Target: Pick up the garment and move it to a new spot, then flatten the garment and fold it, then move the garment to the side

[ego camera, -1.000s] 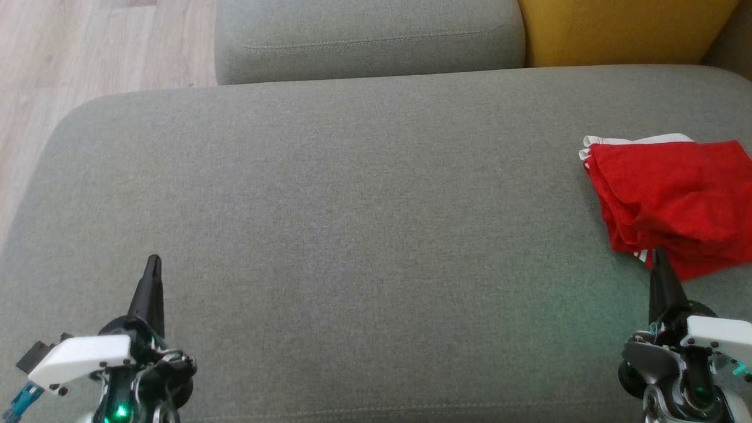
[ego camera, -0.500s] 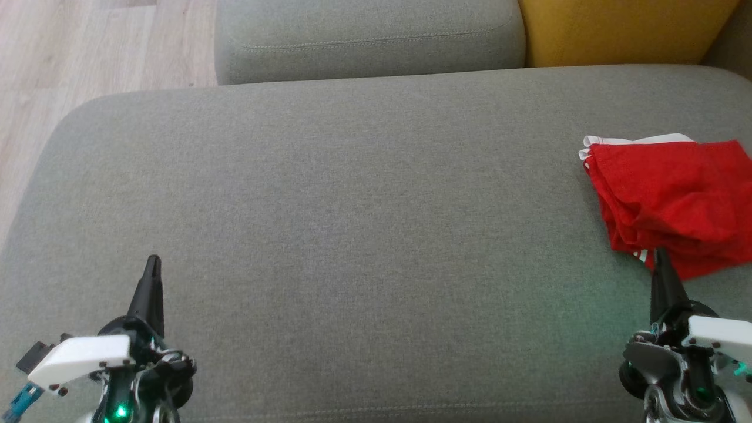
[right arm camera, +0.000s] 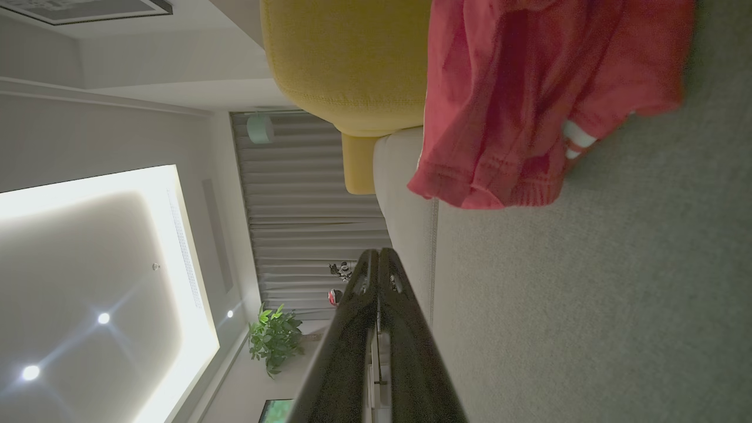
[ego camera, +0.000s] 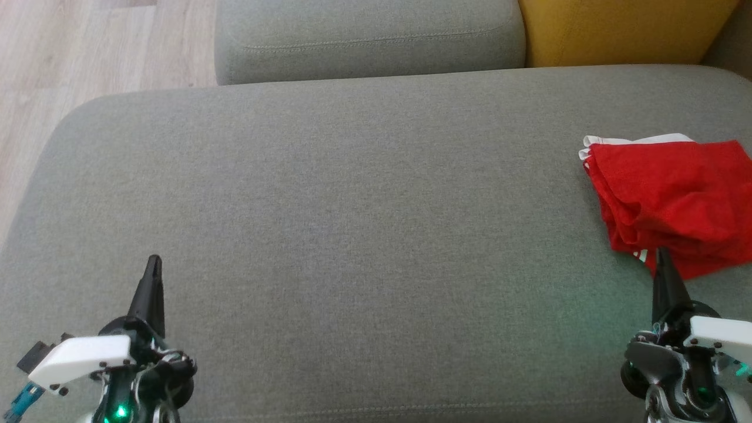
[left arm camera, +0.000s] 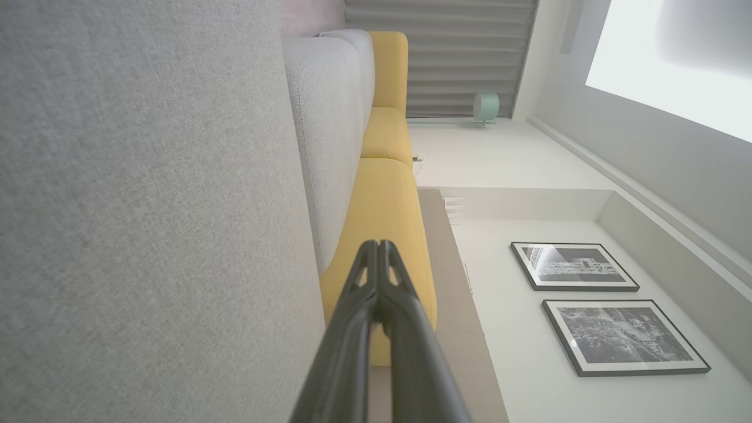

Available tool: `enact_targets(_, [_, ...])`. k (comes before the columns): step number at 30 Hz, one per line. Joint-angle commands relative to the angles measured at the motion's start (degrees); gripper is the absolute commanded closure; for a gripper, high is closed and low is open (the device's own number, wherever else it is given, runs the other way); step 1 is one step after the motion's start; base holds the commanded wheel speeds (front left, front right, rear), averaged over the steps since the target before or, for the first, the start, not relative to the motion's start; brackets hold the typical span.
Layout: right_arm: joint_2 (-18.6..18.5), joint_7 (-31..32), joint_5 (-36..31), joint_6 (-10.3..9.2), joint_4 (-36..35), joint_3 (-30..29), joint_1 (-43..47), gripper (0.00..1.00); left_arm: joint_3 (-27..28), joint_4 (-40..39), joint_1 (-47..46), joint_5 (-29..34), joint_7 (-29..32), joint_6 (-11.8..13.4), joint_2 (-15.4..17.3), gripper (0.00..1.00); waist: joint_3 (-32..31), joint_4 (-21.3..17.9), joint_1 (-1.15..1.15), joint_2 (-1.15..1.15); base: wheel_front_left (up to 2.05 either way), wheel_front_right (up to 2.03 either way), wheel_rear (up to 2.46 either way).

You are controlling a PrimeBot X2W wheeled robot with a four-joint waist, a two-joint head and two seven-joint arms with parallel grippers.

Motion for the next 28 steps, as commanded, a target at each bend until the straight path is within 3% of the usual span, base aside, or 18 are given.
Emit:
enact_targets(1, [-0.6,0.4,-0.1,-0.04,-1.8,1.0,-2.9,1.00,1.9,-1.5,-3.1,0.4,0.4,-0.4,0.4,1.00,0.0,0.0,0.00,0.00,0.00,0.00,0.00])
enact_targets(28, [-0.4,0.6,-0.3,-0.04,-1.8,0.8,-2.9,1.00,2.1,-1.5,-3.1,0.5,0.5,-0.4,0.3,1.00,0.0,0.0,0.00,0.00,0.00,0.00,0.00])
